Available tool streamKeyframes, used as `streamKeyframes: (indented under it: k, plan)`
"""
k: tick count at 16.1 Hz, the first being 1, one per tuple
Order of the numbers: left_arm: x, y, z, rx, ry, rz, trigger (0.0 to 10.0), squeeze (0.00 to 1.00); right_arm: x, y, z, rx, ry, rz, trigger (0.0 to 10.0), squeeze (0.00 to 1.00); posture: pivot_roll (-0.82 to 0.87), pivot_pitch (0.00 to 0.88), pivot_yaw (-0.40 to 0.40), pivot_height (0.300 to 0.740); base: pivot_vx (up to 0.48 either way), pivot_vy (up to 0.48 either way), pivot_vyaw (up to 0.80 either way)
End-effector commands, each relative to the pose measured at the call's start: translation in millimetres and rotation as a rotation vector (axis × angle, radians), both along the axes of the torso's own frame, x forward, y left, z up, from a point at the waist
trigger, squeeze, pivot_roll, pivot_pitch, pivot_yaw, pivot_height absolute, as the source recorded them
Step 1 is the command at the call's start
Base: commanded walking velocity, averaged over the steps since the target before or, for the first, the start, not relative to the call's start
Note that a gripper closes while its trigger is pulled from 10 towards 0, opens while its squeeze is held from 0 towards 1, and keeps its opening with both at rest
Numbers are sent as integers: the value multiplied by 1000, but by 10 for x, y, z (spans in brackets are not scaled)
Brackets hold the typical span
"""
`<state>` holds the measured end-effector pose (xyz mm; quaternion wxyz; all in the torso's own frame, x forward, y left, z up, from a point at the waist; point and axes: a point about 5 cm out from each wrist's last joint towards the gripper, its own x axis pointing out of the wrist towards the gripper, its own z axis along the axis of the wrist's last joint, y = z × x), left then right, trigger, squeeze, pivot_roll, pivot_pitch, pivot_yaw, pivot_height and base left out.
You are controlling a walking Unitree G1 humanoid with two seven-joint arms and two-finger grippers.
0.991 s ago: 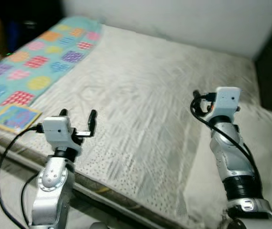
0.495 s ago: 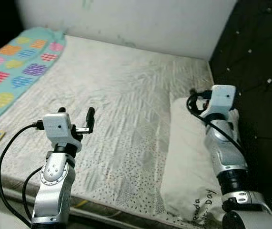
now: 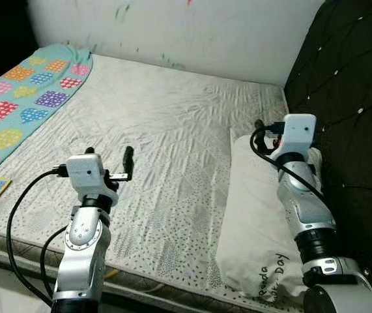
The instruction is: Clean up the room
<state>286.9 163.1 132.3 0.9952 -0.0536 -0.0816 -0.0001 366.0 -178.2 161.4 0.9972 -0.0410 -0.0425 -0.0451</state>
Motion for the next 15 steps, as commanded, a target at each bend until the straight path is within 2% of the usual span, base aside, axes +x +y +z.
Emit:
streamKeyframes:
  k: [1,3,6,9,13,15]
  plan:
    - [17,12,5,5,-6,2,10000,0,17,-54,42,-5,-12,-16,10000,0,27,0,-46,740,0,0,0]
    - [10,34,-82,9,18,15,10000,0,-12,-102,-49,-2,5,-40,10000,0,22,0,-41,740,0,0,0]
    - [22,33,-215,-6,64,62,10000,0,-66,-28,-200,1,45,0,10000,0,23,0,-49,740,0,0,0]
    - [64,111,-270,-1,82,100,10000,0,-108,53,-352,-15,72,48,10000,0,45,0,-64,740,0,0,0]
    - [141,209,-178,33,42,102,10000,0,-46,14,-242,-7,46,36,10000,0,30,0,-63,740,0,0,0]
    - [119,211,-180,36,40,95,10000,0,-53,-17,-238,-23,45,30,10000,0,21,0,-59,740,0,0,-800]
